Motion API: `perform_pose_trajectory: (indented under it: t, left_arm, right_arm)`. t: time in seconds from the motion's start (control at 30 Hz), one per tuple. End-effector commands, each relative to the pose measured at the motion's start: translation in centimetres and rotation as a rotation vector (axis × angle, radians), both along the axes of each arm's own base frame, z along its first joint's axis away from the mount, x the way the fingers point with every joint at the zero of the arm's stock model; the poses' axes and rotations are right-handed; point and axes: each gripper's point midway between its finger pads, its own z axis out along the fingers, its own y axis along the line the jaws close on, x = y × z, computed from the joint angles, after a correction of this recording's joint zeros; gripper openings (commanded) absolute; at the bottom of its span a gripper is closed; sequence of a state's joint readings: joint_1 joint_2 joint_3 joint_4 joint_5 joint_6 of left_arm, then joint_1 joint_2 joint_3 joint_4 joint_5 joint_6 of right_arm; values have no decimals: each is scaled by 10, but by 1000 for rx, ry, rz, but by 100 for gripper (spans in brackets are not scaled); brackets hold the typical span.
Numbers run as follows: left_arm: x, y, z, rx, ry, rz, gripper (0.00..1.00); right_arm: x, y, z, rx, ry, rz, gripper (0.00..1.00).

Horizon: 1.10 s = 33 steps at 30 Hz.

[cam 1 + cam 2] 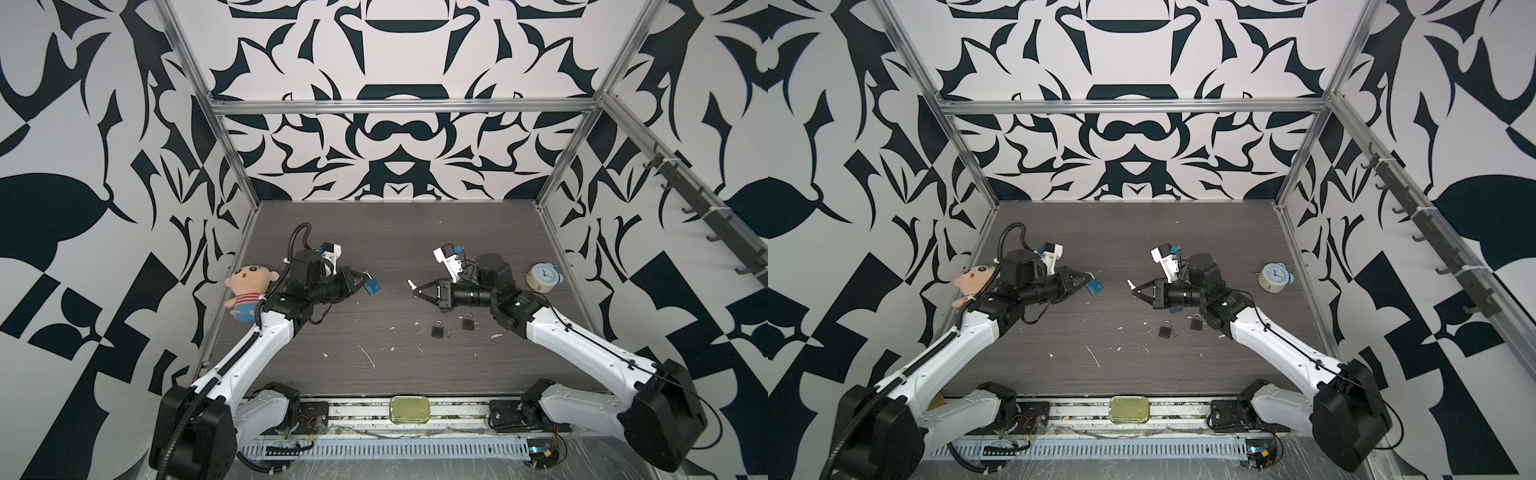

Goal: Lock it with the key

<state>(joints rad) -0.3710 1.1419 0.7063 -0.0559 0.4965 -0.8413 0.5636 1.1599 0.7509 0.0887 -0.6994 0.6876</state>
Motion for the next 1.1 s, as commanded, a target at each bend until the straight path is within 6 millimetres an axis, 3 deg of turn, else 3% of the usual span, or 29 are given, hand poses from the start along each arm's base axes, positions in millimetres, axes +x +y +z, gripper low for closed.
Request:
perform_pose_trajectory:
  t: [0.0,0.13,0.47,0.83,1.07]
  left_arm:
    - [5,-17,3,-1,-23,-59,0]
    - [13,-27,-27,26,44,-71,0]
    - [29,-44,-80,44,171,-99,0]
    - [35,-47,-129,81,288,-78,0]
    - [34,-40,-147,124,331,-42,26]
  right_arm:
    - [10,-5,13,10,-49,-31,0]
    - [14,-8,10,14,-41,-44,0]
    - [14,-8,1,1,-18,-44,0]
    - [15,-7,-10,-10,9,-42,0]
    - [16,-6,-14,-13,20,-43,0]
